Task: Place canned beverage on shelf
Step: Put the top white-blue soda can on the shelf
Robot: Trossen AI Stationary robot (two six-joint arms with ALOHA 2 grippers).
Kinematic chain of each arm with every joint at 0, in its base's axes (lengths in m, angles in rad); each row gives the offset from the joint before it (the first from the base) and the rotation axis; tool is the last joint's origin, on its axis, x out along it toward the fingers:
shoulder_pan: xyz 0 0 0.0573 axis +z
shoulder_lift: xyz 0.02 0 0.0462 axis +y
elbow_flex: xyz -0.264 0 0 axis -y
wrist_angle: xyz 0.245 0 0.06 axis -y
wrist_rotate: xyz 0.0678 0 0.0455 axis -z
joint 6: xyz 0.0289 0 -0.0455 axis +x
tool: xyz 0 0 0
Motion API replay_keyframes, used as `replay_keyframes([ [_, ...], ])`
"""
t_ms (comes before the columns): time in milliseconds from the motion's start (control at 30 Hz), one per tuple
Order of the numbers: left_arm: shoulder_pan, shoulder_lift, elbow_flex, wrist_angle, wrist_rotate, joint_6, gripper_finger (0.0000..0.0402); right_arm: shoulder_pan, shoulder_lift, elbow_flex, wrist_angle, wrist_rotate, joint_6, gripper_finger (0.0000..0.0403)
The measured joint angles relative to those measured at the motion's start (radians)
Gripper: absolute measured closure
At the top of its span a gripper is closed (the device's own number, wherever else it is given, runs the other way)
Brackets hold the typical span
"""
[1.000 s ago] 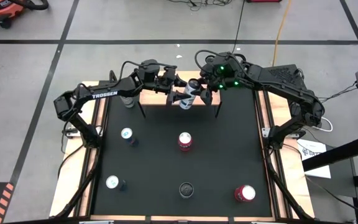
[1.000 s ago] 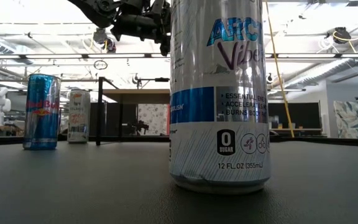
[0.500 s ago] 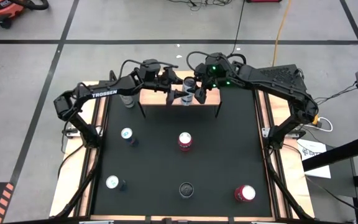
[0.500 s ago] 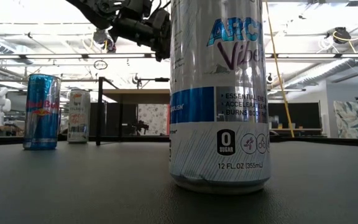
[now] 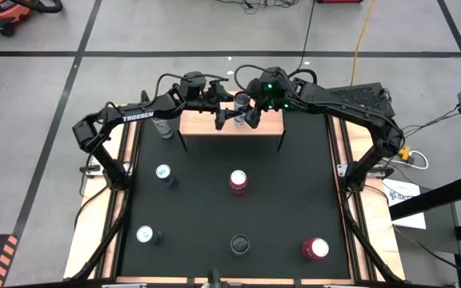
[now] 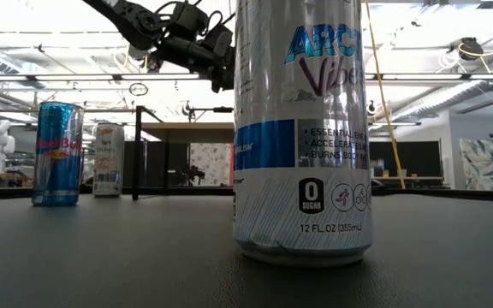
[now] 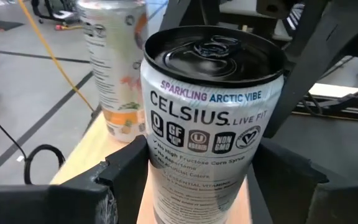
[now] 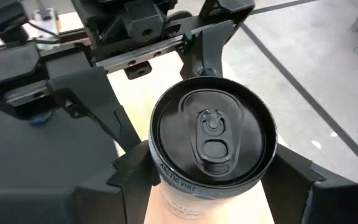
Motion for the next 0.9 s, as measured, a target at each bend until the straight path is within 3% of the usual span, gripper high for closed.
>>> replay_keyframes([
  [900, 0.061, 0.013, -0.002, 0.075, -0.049, -0.010, 0.0144, -0.058, 0.007, -0.005, 0.071, 0.015, 0.053, 0.0183],
])
